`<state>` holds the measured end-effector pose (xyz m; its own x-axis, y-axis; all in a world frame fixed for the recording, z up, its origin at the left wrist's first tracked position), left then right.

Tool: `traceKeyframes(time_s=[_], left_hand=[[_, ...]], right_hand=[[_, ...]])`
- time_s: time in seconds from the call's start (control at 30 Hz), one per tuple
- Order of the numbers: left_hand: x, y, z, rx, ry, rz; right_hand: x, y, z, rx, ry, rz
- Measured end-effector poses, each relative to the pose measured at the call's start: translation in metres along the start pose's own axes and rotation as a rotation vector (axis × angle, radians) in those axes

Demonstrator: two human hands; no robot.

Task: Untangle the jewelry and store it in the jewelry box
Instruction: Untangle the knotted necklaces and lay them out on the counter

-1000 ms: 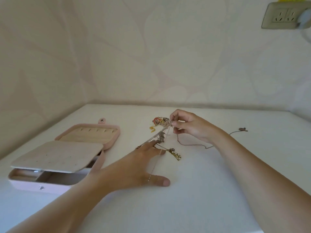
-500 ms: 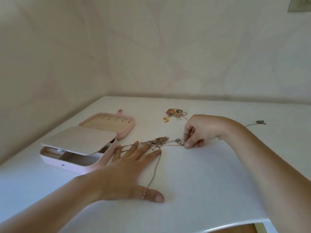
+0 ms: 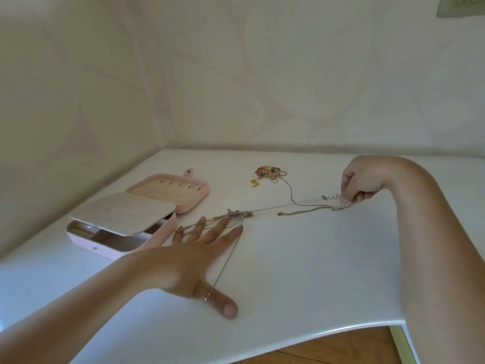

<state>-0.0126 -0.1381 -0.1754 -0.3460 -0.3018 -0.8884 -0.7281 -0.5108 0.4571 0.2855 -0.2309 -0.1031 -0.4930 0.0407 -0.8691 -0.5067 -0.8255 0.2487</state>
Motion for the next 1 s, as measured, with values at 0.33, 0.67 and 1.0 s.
traceKeyframes(time_s=[0.33,0.67,1.0], left_hand=[[-0.006,-0.001,-0.005,-0.017,0.029,-0.057],[-0.040,0.001,-0.013,-0.034,0.135,-0.319],[-0.101,0.030,-0.049,0.098,0.200,-0.573]], right_hand=[[-0.020,0.024,-0.009,0.088,0.084,-0.221],[-0.011,0.078,-0.027,-0.401,-0.634,-0.280],[0.006,0.087,-0.008,-0.539,-0.902,-0.214]])
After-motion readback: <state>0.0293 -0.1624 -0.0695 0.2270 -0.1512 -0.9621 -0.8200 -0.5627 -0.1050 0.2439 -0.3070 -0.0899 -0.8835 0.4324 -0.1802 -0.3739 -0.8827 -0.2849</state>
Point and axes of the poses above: each hand's wrist, its own y-axis away from the middle knuckle, its own x-axis out of the palm, z = x × y, the point moved 7 cm from there along -y, towards the middle knuckle, and after that the axes turned 5 degrees about -x, right-handed, at the moved point
